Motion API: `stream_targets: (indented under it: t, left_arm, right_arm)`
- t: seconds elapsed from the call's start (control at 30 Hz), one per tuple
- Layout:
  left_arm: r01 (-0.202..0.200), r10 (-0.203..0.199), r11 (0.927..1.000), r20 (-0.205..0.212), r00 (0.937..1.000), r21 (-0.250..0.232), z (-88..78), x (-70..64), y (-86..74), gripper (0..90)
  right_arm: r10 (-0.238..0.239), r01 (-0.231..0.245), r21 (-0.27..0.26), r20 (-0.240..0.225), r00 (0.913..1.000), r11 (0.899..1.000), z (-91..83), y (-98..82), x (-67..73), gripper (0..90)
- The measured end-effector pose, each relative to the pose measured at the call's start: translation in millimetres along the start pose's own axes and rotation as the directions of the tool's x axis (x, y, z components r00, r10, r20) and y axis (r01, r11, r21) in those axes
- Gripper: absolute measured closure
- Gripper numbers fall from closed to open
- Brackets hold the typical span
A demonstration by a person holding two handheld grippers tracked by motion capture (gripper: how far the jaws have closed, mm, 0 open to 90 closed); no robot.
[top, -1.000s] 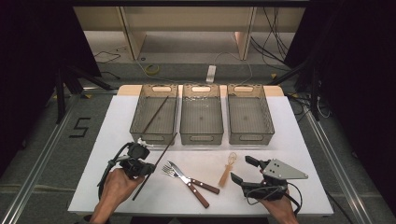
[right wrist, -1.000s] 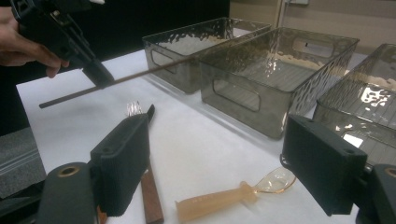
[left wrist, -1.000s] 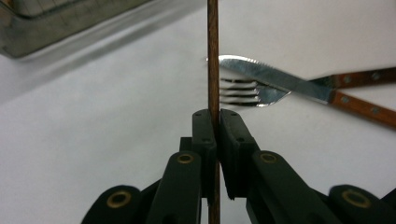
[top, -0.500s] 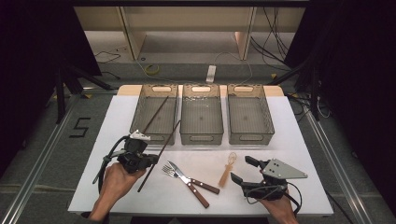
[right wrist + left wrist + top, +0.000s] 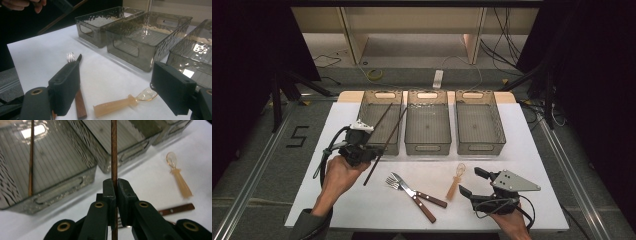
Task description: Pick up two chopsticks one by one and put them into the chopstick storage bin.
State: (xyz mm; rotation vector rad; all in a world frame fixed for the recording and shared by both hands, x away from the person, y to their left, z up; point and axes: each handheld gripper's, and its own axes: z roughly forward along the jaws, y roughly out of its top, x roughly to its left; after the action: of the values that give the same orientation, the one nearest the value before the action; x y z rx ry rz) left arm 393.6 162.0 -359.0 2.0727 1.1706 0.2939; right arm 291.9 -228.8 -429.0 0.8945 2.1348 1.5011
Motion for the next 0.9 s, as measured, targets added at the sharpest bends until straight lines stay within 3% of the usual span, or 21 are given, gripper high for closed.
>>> stream_targets:
  t: [0.5, 0.7, 0.9]
  left_arm:
    - [0.049, -0.053, 0.9949, -0.046, 0.9975, -0.088, 5.1, 28.7, 35.8, 84.7]
    - [0.056, -0.063, 0.9929, -0.068, 0.9957, -0.105, 12.9, 46.2, 53.2, 84.7]
    - [0.039, -0.051, 0.9921, -0.100, 0.9937, -0.119, 19.3, 52.8, 73.5, 84.7]
  right_arm:
    - [0.000, 0.000, 0.005, 0.001, 1.0000, 1.000, 0.7, -0.7, -0.2, 23.9]
    - [0.004, -0.004, 0.003, 0.000, 1.0000, 1.000, 0.6, -0.7, -0.4, 23.9]
    - [0.002, -0.002, 0.003, -0.001, 1.0000, 1.000, 0.6, -0.6, -0.4, 23.9]
